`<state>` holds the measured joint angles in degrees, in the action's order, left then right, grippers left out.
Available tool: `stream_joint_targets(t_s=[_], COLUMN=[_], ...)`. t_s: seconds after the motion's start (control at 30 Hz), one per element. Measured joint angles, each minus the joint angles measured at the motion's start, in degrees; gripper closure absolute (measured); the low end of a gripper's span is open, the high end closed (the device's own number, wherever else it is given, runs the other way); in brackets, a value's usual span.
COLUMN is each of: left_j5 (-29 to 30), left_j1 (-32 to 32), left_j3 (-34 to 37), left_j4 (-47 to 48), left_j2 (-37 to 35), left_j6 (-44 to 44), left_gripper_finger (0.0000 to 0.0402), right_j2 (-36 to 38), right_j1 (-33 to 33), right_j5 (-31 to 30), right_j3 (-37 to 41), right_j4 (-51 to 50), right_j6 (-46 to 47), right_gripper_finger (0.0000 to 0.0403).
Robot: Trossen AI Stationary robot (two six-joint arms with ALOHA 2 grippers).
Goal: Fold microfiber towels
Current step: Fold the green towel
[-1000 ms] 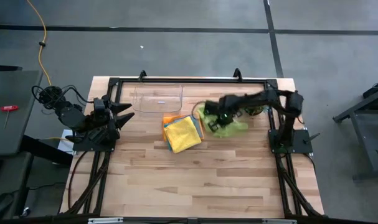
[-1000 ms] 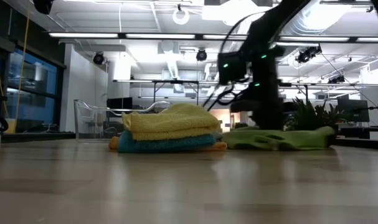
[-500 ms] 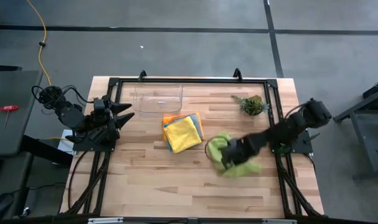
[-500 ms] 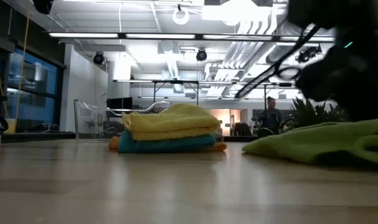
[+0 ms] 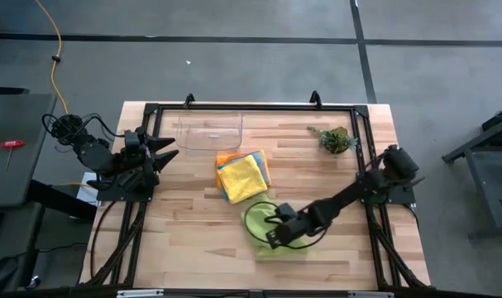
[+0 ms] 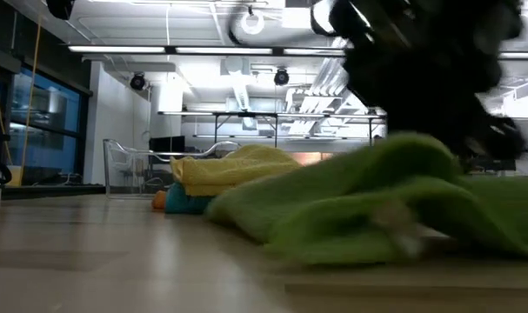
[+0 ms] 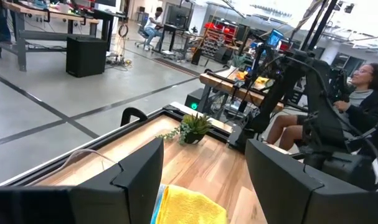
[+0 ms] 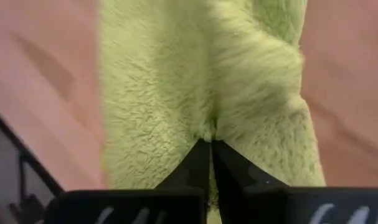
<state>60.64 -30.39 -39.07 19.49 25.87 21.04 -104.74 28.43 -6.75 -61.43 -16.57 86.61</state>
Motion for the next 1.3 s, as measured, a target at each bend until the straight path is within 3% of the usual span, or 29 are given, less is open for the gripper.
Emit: stream_joint_targets(t_s=[0.2,0.33,0.53,0.67,0.83,0.93,1.3], left_j5=[0.0,0.0,0.0,-0.01,-0.01,0.0,-0.07], left_j1=[-0.02,-0.01,-0.02,-0.02,-0.01,-0.01,-0.01], left_j3=[0.0,0.0,0.0,0.0,0.0,0.0,0.0], left_j4=[0.0,0.0,0.09,0.1,0.12,0.15,-0.07], left_j2=[0.0,0.0,0.0,0.0,0.0,0.0,0.0], left_j6=[0.0,-0.01,-0.14,-0.14,-0.14,-0.09,0.1], left_gripper_finger=[0.0186,0.0186,0.0186,0.0186,0.0186,0.0186,0.0186], right_j2=[1.45,2.56,5.91,9.45,14.63,16.51,17.43], right_j1=[-1.6,-0.05,5.34,11.57,20.48,24.37,25.49], right_j5=[-2.52,-0.91,1.4,2.53,2.7,2.1,-3.59], right_j3=[-10.16,-13.89,-12.18,-8.57,-0.54,3.98,16.81], right_j4=[-16.96,-30.66,-39.82,-43.24,-37.62,-33.15,-16.95], right_j6=[-7.69,-7.52,0.88,11.88,31.61,37.92,33.03], right_gripper_finger=[0.0396,0.0352,0.0247,0.0198,0.0186,0.0187,0.0187])
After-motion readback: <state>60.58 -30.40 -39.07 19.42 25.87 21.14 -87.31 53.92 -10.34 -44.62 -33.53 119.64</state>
